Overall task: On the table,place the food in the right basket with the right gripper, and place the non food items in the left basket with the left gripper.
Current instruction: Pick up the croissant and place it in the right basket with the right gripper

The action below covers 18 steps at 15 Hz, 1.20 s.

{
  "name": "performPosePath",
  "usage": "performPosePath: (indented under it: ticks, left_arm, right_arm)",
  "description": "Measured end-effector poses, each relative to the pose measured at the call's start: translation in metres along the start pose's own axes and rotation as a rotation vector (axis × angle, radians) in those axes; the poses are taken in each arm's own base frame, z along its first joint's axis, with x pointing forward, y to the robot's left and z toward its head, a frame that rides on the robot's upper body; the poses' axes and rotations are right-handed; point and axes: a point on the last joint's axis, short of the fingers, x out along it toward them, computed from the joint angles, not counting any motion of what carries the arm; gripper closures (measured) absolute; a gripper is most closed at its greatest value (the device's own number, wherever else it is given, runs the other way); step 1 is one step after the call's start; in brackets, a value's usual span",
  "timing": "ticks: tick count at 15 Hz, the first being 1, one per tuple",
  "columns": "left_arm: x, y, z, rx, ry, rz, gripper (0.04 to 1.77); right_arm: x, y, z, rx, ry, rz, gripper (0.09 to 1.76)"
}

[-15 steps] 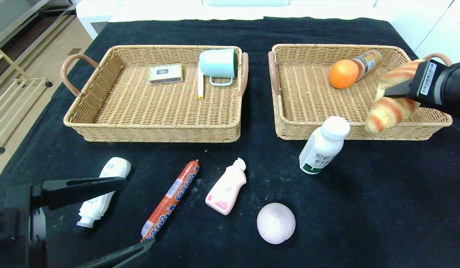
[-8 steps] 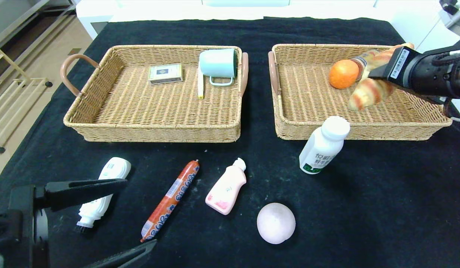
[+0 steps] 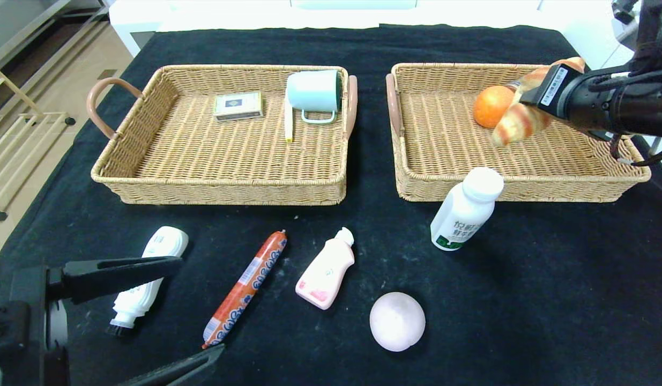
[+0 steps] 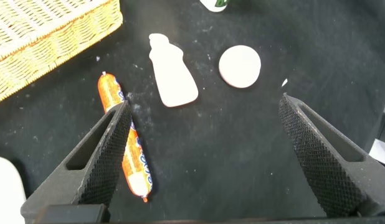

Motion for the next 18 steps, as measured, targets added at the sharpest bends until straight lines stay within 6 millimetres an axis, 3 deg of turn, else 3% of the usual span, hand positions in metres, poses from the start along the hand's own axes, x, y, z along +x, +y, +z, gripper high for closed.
performPosePath:
  ticks: [4, 10, 18]
  left_arm:
    - [0.000, 0.000, 0.000, 0.001, -0.002, 0.000, 0.09]
    - [-0.001, 0.000, 0.000, 0.002, -0.003, 0.000, 0.09]
    - [0.000, 0.000, 0.000, 0.004, 0.000, -0.003, 0.09]
  right_arm:
    - [0.011, -0.001, 0.002, 0.003, -0.006, -0.013, 1.03]
    - [0.014, -0.002, -0.001, -0.013, 0.008, -0.020, 0.54]
    - [0.016, -0.002, -0.005, -0.036, 0.020, -0.024, 0.28]
